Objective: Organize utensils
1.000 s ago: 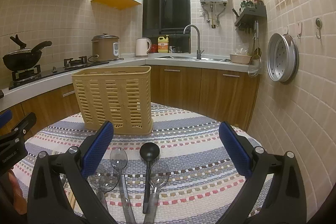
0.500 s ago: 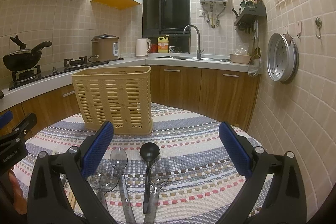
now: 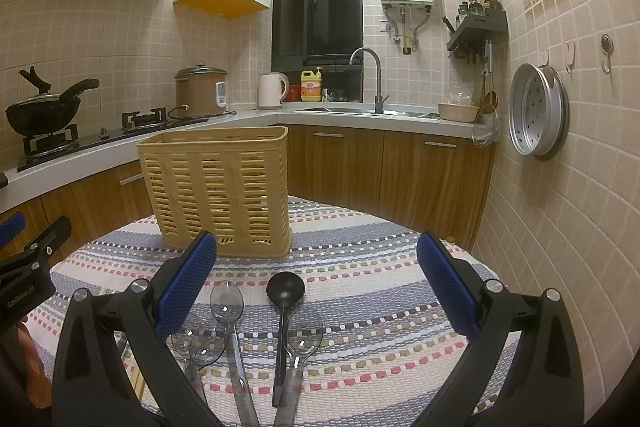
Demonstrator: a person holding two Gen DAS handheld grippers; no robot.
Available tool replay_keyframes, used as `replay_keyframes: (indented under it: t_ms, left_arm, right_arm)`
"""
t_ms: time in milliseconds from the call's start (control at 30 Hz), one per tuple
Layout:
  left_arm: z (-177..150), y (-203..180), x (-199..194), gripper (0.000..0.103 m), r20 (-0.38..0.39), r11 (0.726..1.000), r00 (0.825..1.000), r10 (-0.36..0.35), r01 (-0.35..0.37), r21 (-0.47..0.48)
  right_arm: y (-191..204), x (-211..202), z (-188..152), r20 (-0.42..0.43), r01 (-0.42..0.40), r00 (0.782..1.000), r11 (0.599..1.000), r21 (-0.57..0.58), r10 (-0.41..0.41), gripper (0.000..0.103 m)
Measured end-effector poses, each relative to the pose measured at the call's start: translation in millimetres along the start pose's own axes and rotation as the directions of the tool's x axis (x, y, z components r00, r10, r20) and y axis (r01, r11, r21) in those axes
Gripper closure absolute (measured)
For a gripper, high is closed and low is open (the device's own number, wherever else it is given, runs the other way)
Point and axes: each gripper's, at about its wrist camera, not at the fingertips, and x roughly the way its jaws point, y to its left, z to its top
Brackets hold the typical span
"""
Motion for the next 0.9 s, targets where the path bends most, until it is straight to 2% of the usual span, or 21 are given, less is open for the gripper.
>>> replay_keyframes:
  t_ms: [900]
  left_arm:
    - [-0.3,-1.5,1.9,0.007,-0.004,1.0,1.0,0.0,0.0,0.002]
  right_arm:
    - [4.6,-0.1,-0.5,0.002,0.0,1.0,1.0,-0.022,0.0,0.008]
